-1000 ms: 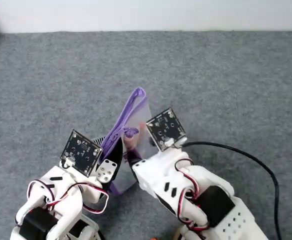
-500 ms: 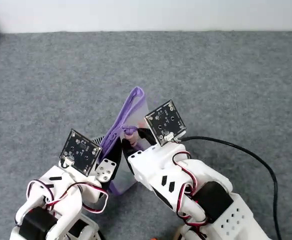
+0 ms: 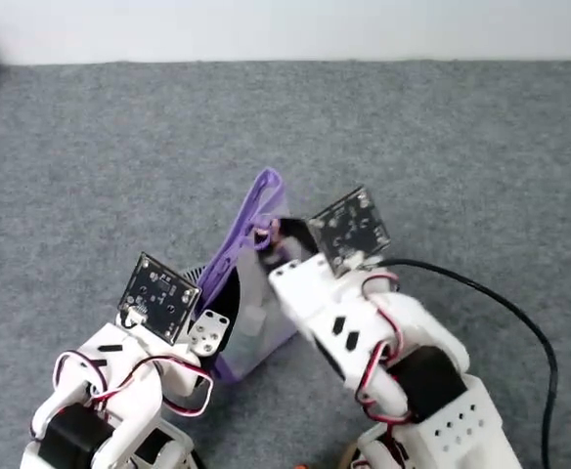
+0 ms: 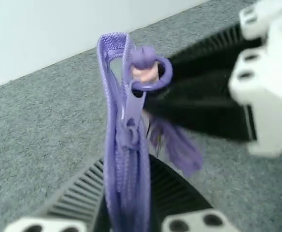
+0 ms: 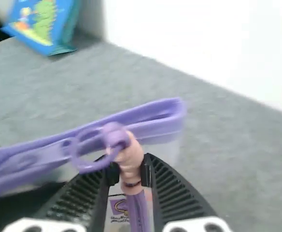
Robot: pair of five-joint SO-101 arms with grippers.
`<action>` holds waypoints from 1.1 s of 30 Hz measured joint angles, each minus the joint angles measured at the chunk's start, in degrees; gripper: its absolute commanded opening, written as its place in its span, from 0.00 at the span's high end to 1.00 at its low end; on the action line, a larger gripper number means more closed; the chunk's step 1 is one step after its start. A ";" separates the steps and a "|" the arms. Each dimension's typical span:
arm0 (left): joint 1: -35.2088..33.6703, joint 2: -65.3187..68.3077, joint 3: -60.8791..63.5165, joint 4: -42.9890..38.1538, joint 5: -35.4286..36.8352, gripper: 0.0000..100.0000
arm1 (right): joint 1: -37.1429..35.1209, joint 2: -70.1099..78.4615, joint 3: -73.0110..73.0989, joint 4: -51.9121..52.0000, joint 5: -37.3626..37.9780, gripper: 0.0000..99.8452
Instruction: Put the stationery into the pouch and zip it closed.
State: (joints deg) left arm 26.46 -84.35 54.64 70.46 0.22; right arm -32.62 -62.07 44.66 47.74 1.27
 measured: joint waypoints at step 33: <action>0.26 0.70 0.00 -0.26 -0.35 0.99 | 26.46 23.21 -0.18 -28.66 6.95 0.99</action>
State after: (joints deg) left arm 26.73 -83.65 54.64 70.20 -0.13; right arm -6.15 -38.86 44.48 19.08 8.22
